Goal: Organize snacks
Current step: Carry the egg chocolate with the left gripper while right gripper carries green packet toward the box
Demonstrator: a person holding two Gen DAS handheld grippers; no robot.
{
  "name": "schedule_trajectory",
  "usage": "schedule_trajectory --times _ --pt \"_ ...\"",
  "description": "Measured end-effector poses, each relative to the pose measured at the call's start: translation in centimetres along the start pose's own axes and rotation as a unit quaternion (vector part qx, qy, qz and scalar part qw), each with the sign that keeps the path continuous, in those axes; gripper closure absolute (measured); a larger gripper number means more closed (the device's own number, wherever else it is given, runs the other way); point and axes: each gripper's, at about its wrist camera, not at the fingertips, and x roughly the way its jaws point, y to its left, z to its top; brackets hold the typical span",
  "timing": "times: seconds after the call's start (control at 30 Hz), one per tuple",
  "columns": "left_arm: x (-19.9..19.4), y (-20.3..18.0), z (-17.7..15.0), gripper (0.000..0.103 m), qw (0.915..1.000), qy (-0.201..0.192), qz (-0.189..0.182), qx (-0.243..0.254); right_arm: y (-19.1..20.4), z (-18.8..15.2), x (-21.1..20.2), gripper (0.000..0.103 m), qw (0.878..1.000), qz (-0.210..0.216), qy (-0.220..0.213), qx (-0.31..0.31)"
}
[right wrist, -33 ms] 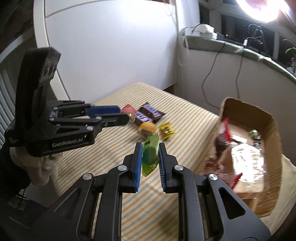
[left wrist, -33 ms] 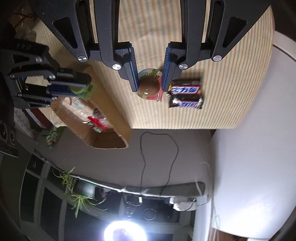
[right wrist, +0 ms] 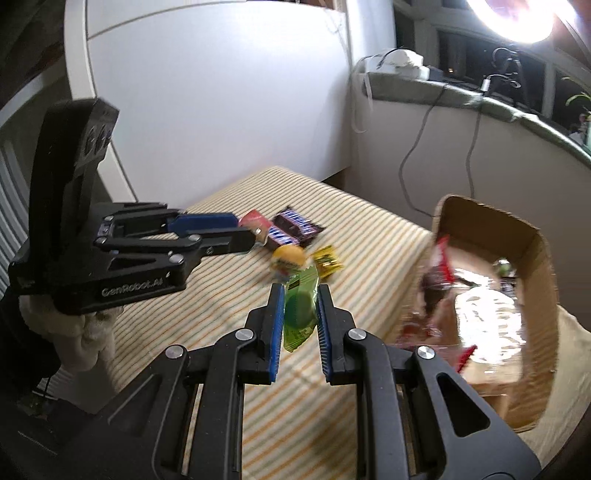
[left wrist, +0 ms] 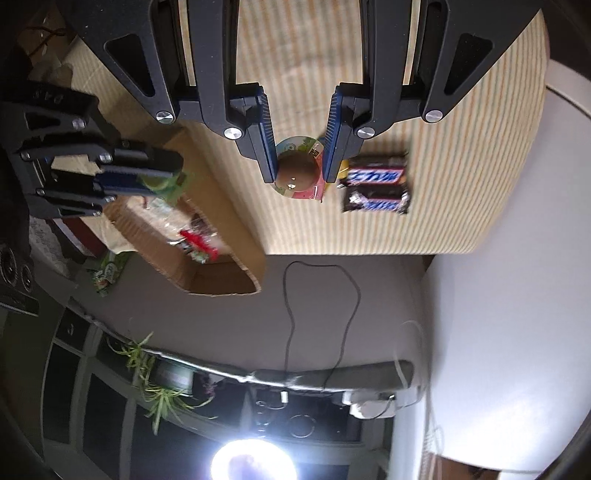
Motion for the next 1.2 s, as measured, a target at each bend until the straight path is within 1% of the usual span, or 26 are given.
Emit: schedule_trajectory --times 0.17,0.33,0.53,0.83,1.0,1.2 --pt "0.6 -2.0 0.9 0.079 0.9998 -0.001 -0.015 0.014 -3.0 0.3 -1.8 0.086 0.999 -0.026 -0.016 0.014" --pt "1.7 -4.3 1.9 0.079 0.9991 0.0 -0.03 0.028 -6.9 0.6 -3.2 0.086 0.998 -0.051 -0.026 0.037" --pt "3.2 -6.8 2.8 0.079 0.9978 0.005 -0.048 0.045 -11.0 1.4 -3.8 0.086 0.996 -0.069 -0.028 0.057" --pt "5.0 -10.2 4.0 0.079 0.9952 0.012 -0.065 0.071 -15.9 2.5 -2.3 0.086 0.993 -0.086 -0.02 0.08" --pt "6.1 -11.4 4.5 0.079 0.9939 0.017 -0.073 0.08 -17.9 2.6 -1.2 0.086 0.992 -0.095 -0.012 0.087" --pt "7.2 -12.5 4.4 0.079 0.9923 0.025 -0.082 0.089 -19.3 2.4 -0.1 0.086 0.991 -0.099 0.0 0.094"
